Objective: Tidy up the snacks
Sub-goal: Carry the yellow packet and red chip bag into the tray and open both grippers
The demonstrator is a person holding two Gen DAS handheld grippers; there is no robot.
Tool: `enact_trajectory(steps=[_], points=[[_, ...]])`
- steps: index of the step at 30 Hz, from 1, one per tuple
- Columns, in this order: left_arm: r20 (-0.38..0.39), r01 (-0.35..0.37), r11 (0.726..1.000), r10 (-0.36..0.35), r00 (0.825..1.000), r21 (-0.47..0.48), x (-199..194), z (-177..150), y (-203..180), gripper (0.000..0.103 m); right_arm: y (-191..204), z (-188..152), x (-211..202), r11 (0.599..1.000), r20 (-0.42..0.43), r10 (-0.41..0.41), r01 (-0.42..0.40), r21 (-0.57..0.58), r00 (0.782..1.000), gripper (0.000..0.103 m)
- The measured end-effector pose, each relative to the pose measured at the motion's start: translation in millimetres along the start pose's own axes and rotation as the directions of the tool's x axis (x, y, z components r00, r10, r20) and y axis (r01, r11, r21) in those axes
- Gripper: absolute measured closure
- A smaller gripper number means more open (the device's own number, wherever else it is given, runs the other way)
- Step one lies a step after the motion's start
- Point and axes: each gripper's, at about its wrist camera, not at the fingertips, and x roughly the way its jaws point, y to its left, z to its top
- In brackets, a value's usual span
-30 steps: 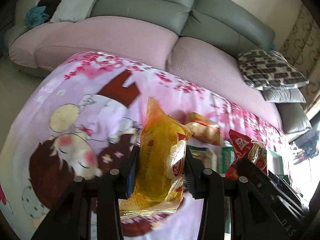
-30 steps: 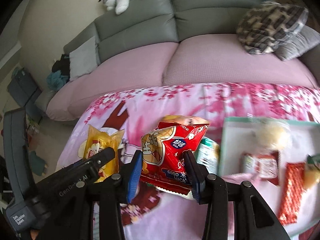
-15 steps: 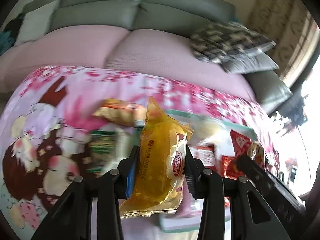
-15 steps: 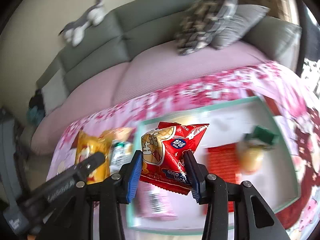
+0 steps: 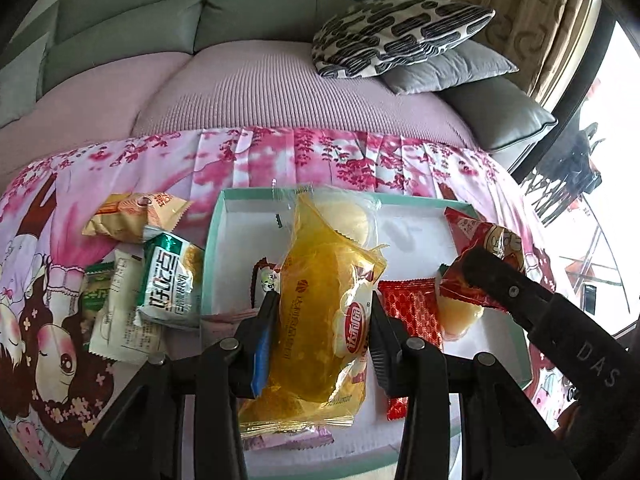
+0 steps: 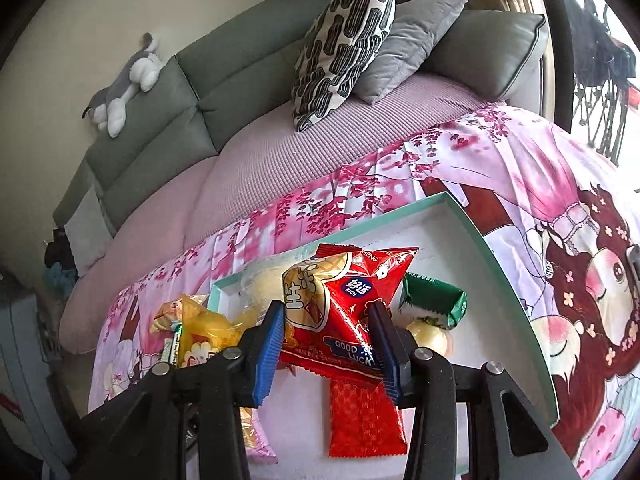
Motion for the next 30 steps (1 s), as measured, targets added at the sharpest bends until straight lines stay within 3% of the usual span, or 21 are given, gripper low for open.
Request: enact_trajectory(steps=[21, 25, 30], points=[[-0.039, -0.015, 0.999, 0.017, 0.999, 0.044, 21.2, -2.5, -18.6, 0.059, -9.3, -2.2, 16.6, 1.000, -0.021, 0.016, -0.016, 0.012, 1.000, 0.057], [-0.037, -0.007, 0.999, 0.008, 0.999, 0.040, 18.1, -3.0, -18.2, 0.046, -10.1, -2.9, 15.6, 1.000, -0.021, 0.019, -0.019, 0.014, 1.000, 0.057], [-0.031, -0.025, 0.998, 0.027, 0.999, 0.055, 12.2, -6.6, -20.4, 0.046, -11.7, -4.8, 15.2, 1.000, -0.029, 0.028, -0.027, 0.013, 0.999, 0.056]])
